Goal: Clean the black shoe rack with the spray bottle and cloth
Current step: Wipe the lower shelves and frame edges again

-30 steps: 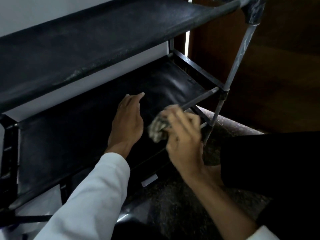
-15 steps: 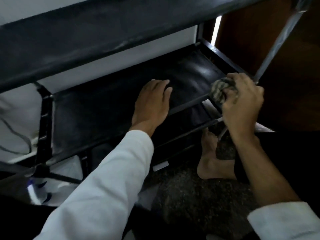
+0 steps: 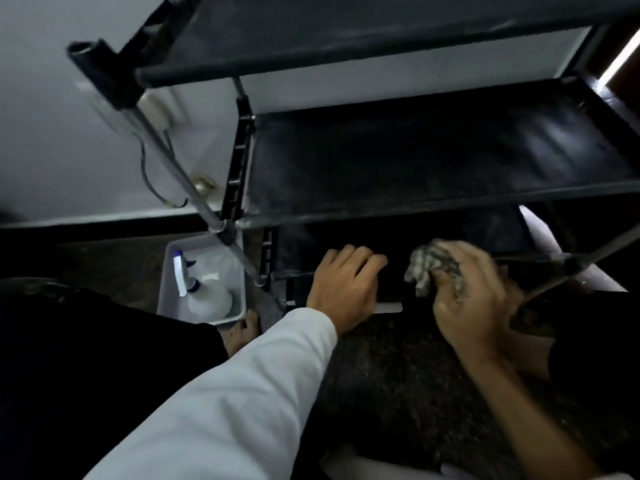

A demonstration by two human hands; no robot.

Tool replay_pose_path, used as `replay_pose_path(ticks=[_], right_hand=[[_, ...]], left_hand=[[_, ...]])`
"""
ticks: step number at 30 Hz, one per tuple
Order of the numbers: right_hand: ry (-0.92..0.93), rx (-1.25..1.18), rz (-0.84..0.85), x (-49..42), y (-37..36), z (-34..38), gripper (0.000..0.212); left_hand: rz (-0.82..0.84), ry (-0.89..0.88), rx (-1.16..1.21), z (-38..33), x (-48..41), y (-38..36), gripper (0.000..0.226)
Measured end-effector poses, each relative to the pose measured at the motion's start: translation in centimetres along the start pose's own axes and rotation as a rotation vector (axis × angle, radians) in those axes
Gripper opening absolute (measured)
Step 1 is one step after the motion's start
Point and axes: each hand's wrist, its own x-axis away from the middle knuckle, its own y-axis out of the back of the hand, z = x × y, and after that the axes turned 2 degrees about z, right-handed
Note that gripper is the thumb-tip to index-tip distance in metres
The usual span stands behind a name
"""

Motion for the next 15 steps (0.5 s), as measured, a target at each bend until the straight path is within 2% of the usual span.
replay_pose_path(ticks=[4, 7, 12, 15], right_hand=[[-0.055, -0.016, 0.199, 1.4, -3.3, 1.0, 0.031], [-0.089, -0.07, 0.294, 1.8, -5.5, 2.0, 0.034], [-0.079, -0.156, 0.368, 2.5, -8.3, 5.2, 0.037], [0.034, -0.243, 0.341, 2.4, -8.9, 8.1, 0.033]], left_hand=[[0.184, 0.225, 0.031, 3.6, 4.8, -0.6, 0.031], [0.227, 0.348, 0.083, 5.3, 6.3, -0.3, 0.039], [0.291, 0.467, 0.129, 6.8, 7.9, 0.3, 0.049], [0.355, 0.532, 0.149, 7.1, 8.1, 1.3, 0.058]])
